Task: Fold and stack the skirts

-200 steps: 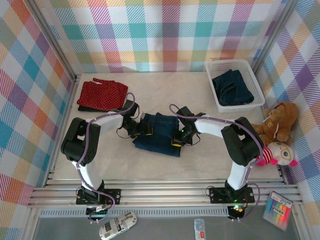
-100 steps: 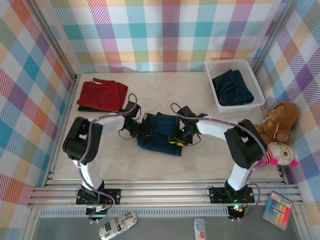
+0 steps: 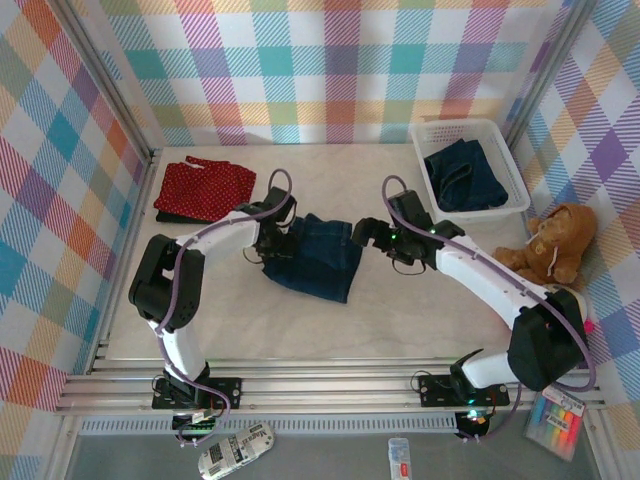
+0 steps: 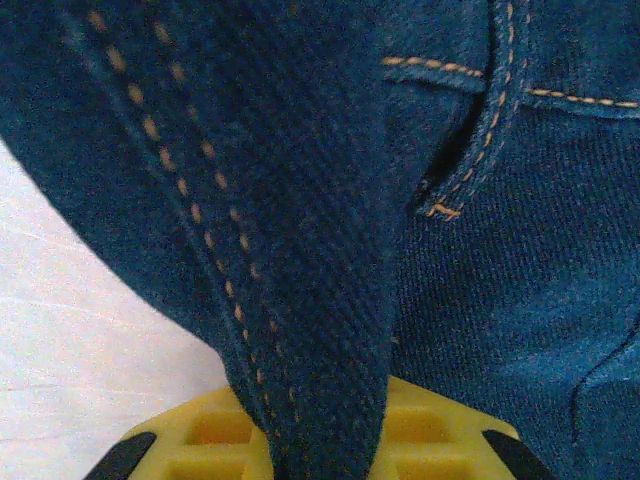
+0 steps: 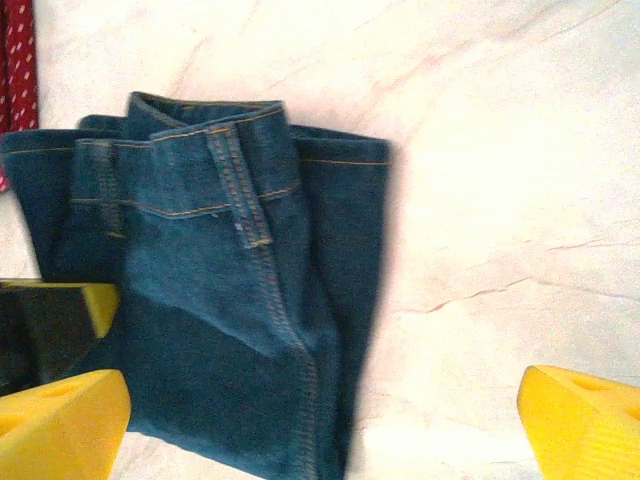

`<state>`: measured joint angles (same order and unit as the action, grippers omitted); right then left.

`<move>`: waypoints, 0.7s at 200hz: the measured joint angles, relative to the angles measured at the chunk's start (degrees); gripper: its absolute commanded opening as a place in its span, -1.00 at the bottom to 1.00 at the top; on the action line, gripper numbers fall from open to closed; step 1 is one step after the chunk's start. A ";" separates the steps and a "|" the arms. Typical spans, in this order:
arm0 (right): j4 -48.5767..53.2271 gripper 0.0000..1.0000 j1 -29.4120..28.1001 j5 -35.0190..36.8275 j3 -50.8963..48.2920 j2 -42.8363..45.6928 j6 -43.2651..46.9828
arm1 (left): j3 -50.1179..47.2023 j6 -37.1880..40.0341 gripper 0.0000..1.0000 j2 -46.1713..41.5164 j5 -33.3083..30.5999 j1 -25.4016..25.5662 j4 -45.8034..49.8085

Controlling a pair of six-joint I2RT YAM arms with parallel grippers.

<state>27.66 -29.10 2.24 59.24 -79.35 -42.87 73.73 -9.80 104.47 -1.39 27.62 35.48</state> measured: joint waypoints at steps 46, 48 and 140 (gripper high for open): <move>0.72 0.98 2.89 0.83 0.00 0.02 0.02 | 12.39 7.85 -1.00 4.07 -18.60 -0.02 8.46; 0.70 0.98 2.89 0.83 0.00 0.02 0.02 | 12.98 8.26 -1.00 4.42 -19.34 -0.13 8.83; 0.72 0.98 3.69 0.55 0.00 0.02 0.00 | 41.35 26.47 -1.00 13.18 -25.88 -12.37 21.20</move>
<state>28.38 -25.41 2.79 59.24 -79.33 -42.87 115.09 16.67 117.64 -27.27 15.25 56.69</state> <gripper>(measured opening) 0.990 0.164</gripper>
